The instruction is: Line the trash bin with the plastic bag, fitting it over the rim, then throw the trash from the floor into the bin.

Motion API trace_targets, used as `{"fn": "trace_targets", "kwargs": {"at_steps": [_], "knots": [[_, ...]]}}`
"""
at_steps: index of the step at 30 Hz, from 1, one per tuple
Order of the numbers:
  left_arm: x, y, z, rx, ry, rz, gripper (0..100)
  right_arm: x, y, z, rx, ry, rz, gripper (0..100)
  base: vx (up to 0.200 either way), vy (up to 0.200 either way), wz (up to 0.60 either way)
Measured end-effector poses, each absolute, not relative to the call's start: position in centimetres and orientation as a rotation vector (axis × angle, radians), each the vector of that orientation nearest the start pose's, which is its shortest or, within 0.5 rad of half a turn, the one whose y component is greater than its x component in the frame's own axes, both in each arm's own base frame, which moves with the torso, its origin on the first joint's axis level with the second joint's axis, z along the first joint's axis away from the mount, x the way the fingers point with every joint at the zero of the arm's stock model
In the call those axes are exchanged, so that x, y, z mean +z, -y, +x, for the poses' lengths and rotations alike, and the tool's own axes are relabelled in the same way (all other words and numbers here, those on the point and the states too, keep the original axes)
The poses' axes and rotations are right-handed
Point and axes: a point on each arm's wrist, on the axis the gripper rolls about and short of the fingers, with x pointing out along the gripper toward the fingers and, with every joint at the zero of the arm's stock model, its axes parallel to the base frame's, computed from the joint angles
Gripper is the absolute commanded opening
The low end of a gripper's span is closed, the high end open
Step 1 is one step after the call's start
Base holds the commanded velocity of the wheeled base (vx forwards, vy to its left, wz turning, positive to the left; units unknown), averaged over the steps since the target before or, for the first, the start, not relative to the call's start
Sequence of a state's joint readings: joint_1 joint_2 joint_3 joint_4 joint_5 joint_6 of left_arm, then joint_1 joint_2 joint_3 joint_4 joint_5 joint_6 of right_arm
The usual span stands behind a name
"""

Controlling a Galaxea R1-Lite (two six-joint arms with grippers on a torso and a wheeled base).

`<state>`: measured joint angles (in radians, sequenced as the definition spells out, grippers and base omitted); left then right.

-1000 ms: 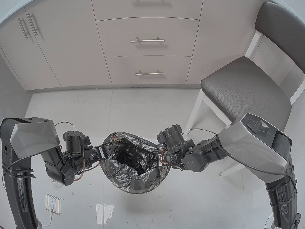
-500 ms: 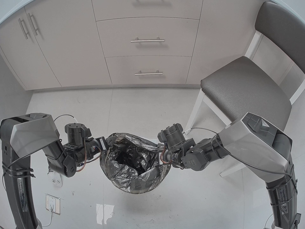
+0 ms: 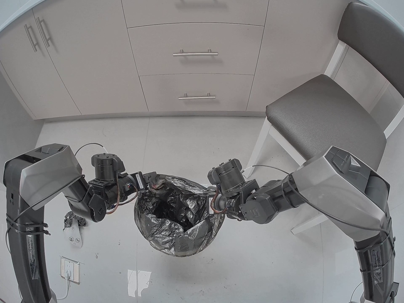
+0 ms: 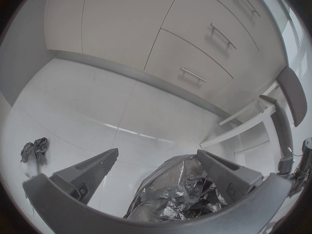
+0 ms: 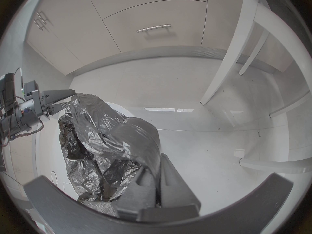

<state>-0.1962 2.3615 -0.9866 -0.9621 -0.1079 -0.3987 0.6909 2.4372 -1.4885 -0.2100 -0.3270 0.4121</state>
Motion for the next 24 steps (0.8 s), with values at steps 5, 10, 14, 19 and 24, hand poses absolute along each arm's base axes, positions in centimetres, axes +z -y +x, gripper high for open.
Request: {"fn": "trace_targets", "kwargs": {"at_steps": [5,10,14,19,24], "knots": [[1.2,8.4,41.1,-0.21,-0.479,-0.372,100,3.1,-29.3,36.3,0.208,-0.695,0.035,0,0.0,0.0,0.0],[1.0,8.4,39.8,-0.212,-0.516,-0.372,100,3.3,-29.2,36.4,0.205,-0.692,0.037,0,0.0,0.0,0.0],[1.2,9.0,38.1,-0.233,-0.538,-0.36,100,3.3,-29.0,36.6,0.202,-0.69,0.04,0,0.0,0.0,0.0],[1.4,9.5,36.7,-0.277,-0.554,-0.291,100,3.4,-29.0,36.6,0.201,-0.687,0.042,0,0.0,0.0,0.0],[1.1,9.9,36.9,-0.306,-0.542,-0.232,100,3.5,-29.2,36.5,0.205,-0.685,0.043,0,0.0,0.0,0.0]]}}
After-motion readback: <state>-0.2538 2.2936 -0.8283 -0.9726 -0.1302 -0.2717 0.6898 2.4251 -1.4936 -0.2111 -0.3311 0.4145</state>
